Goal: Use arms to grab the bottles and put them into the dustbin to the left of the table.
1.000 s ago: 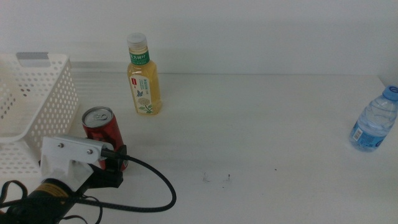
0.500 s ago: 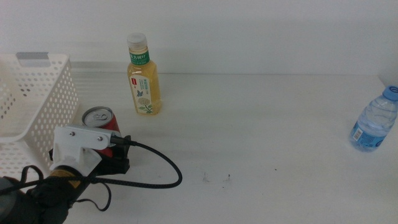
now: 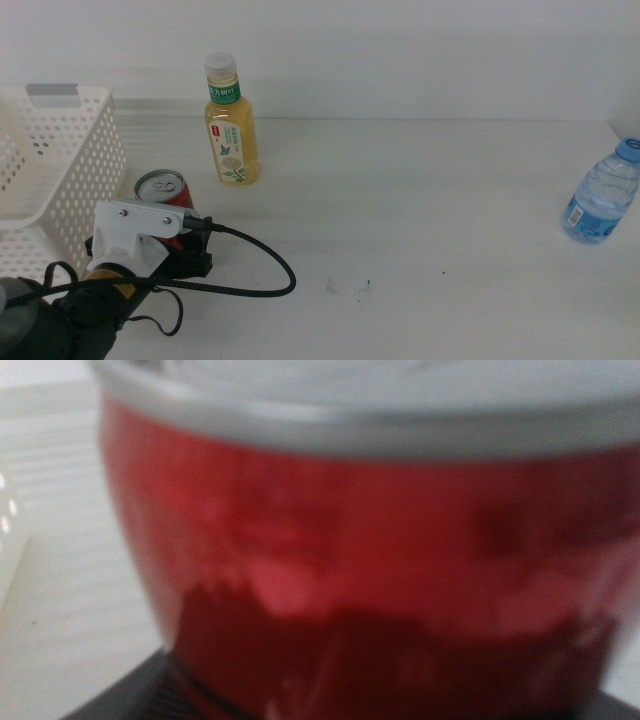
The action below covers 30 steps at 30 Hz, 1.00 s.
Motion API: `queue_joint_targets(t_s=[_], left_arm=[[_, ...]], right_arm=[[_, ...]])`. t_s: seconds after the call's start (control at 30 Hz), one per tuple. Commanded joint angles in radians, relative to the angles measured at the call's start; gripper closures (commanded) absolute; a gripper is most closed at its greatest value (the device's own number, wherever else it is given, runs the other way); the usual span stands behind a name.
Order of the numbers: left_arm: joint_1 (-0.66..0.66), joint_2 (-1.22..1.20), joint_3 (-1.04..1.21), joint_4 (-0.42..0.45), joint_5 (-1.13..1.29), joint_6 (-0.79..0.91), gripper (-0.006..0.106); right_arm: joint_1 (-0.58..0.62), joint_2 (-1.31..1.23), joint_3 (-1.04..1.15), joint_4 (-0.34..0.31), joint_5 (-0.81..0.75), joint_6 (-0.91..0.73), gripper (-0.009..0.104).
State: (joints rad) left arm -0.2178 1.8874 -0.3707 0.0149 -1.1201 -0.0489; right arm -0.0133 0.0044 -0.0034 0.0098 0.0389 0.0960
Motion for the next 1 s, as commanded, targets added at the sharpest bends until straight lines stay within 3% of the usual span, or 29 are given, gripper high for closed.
queue_joint_targets(t_s=[0.0, 0.27, 0.5, 0.7, 0.97], left_arm=[[-0.002, 0.002, -0.004, 0.015, -0.012, 0.000, 0.024], [-0.002, -0.024, -0.004, 0.044, 0.023, -0.012, 0.063], [-0.002, -0.191, -0.009, 0.067, 0.201, -0.020, 0.063], [-0.002, -0.357, -0.127, 0.132, 0.647, -0.034, 0.063], [-0.002, -0.469, -0.272, 0.153, 0.929, -0.091, 0.063]], right_arm=[[-0.008, -0.004, 0.003, -0.002, -0.012, -0.004, 0.014], [-0.008, -0.004, 0.003, -0.002, -0.012, -0.004, 0.014], [-0.008, -0.004, 0.003, -0.002, -0.012, -0.004, 0.014], [-0.008, -0.004, 0.003, -0.002, -0.012, -0.004, 0.014], [-0.008, -0.004, 0.003, -0.002, -0.012, -0.004, 0.014]])
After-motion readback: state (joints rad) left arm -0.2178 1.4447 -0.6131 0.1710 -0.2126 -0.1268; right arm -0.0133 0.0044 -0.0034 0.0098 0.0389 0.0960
